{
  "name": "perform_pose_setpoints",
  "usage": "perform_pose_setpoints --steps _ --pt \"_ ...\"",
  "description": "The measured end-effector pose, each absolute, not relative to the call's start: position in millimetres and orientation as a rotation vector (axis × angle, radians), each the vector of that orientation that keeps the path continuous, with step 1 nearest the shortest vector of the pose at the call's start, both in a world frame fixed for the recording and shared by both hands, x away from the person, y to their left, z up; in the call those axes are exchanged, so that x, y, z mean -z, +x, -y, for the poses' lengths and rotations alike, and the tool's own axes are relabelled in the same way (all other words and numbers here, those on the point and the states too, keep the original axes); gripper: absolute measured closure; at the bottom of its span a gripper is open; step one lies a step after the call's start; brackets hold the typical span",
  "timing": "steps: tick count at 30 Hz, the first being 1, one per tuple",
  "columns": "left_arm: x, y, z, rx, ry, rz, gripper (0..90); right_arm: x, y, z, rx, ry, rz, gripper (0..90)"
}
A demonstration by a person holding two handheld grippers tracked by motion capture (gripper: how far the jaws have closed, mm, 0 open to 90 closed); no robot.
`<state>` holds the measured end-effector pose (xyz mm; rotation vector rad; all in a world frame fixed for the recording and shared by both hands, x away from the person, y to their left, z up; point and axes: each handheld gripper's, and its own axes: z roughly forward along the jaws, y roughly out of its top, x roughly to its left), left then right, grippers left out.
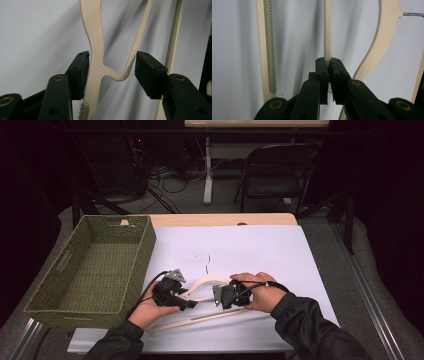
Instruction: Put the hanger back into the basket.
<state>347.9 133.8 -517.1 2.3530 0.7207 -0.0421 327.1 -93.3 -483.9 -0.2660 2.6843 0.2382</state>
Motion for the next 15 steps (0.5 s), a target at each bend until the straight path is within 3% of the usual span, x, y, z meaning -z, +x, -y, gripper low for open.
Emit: perform_pose_setpoints --steps 15 --pt "512.8 339.5 -134.8 0.011 2.397 -0.643 54.3 486.5 329.2 93.2 -0.254 -0.244 -2.675 84.0"
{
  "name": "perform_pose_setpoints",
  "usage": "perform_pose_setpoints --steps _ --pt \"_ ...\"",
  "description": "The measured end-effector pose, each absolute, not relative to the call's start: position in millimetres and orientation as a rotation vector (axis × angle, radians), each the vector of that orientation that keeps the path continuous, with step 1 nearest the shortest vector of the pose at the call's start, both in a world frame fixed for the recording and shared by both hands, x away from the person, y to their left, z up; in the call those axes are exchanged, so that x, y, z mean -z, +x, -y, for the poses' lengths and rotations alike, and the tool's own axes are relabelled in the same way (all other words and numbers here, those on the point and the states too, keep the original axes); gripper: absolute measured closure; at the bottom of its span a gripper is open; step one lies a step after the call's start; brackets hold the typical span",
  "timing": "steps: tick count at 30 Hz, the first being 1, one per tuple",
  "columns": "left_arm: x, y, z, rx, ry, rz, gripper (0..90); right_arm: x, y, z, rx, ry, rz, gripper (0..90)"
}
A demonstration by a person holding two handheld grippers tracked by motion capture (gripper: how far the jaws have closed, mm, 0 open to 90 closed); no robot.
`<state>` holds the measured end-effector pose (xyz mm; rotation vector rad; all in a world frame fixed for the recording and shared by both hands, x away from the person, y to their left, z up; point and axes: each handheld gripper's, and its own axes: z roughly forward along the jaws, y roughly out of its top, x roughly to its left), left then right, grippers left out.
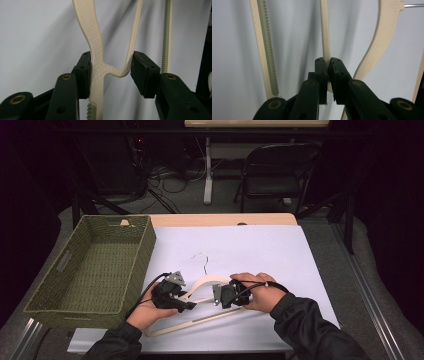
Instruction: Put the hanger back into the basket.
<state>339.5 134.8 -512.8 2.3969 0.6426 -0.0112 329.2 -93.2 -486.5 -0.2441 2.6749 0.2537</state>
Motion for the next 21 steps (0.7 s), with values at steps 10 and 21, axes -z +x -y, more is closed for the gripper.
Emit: perform_pose_setpoints --steps 10,21 --pt "511.4 334.1 -136.3 0.002 2.428 -0.628 56.9 491.3 329.7 89.2 -0.281 -0.227 -2.689 83.3" --pt "511.9 329.9 -137.1 -0.016 2.428 -0.594 58.5 496.0 332.6 89.8 -0.310 -0.144 -2.702 81.3"
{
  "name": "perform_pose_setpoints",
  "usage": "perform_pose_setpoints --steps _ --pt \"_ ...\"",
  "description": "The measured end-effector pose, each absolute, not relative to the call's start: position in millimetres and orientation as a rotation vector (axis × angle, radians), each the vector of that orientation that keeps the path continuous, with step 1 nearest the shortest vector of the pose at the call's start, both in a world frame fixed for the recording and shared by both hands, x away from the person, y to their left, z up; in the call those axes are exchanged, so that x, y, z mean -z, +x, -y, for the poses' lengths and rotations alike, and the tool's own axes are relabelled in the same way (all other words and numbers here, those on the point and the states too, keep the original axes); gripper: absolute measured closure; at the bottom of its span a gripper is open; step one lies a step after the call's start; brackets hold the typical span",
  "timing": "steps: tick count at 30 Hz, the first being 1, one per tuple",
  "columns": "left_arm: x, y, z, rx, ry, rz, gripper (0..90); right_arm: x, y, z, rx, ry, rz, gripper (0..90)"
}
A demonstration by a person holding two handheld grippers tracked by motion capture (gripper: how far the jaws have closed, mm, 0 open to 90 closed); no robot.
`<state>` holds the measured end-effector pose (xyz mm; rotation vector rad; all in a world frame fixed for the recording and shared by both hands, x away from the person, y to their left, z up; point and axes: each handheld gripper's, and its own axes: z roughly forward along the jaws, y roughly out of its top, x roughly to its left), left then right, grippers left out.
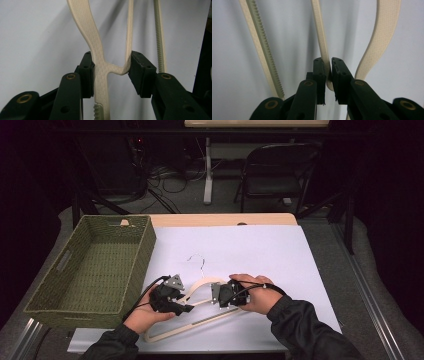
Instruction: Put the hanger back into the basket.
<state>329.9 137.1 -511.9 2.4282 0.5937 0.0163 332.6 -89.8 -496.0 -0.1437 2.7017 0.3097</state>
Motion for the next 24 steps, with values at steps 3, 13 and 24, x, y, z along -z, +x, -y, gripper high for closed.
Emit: perform_pose_setpoints --steps 3,13,24 --pt "512.7 328.4 -135.3 -0.001 2.433 -0.581 60.6 498.6 333.7 90.0 -0.313 -0.142 -2.704 80.7" --pt "515.5 328.4 -135.7 0.054 2.440 -0.595 66.6 498.6 333.1 91.5 -0.351 -0.101 -2.702 78.7" --pt "515.6 330.6 -138.8 0.151 2.387 -0.634 80.3 494.0 333.4 94.7 -0.411 -0.050 -2.702 77.7"
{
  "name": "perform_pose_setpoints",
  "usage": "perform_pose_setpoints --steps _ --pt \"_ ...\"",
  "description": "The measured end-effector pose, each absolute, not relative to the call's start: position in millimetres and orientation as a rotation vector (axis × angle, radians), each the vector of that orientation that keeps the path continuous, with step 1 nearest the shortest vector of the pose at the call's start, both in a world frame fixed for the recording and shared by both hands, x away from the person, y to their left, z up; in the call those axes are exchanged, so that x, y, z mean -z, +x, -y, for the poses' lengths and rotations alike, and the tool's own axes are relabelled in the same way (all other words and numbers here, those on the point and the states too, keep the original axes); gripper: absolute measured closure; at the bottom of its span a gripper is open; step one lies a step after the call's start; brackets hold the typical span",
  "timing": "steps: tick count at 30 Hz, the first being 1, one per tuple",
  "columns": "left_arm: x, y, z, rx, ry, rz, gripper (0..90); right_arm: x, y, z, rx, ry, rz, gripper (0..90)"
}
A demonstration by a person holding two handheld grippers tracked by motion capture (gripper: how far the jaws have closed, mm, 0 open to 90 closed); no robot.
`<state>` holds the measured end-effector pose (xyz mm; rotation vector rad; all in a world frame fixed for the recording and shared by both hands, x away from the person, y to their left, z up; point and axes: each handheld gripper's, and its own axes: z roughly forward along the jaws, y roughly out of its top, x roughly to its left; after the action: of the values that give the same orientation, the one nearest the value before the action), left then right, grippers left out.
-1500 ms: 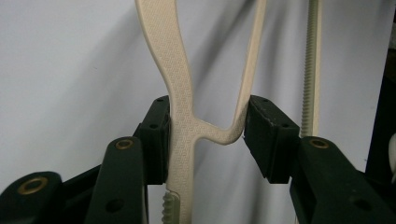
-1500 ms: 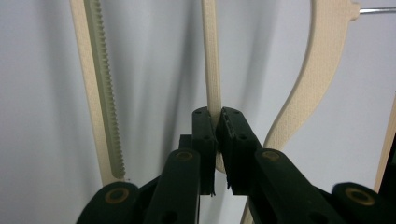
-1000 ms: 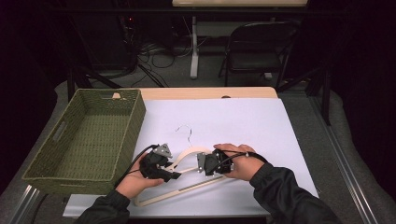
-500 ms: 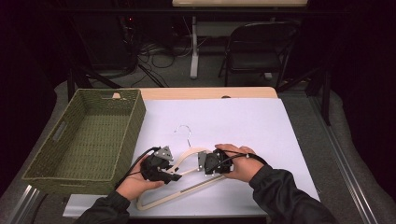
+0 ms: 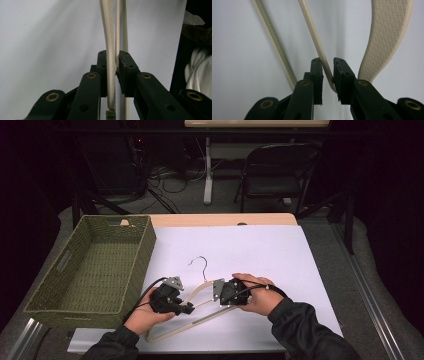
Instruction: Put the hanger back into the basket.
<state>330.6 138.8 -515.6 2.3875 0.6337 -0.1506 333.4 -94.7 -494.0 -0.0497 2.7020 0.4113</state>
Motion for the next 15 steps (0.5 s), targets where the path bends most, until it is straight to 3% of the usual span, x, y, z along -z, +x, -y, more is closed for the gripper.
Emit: perform_pose_setpoints --steps 10,15 --pt "515 332 -142 0.276 2.324 -0.642 86.9 481 330 113 -0.564 0.064 -2.728 67.6" --pt "512 332 -144 0.232 2.327 -0.659 87.1 476 328 128 -0.624 0.141 -2.720 64.5"
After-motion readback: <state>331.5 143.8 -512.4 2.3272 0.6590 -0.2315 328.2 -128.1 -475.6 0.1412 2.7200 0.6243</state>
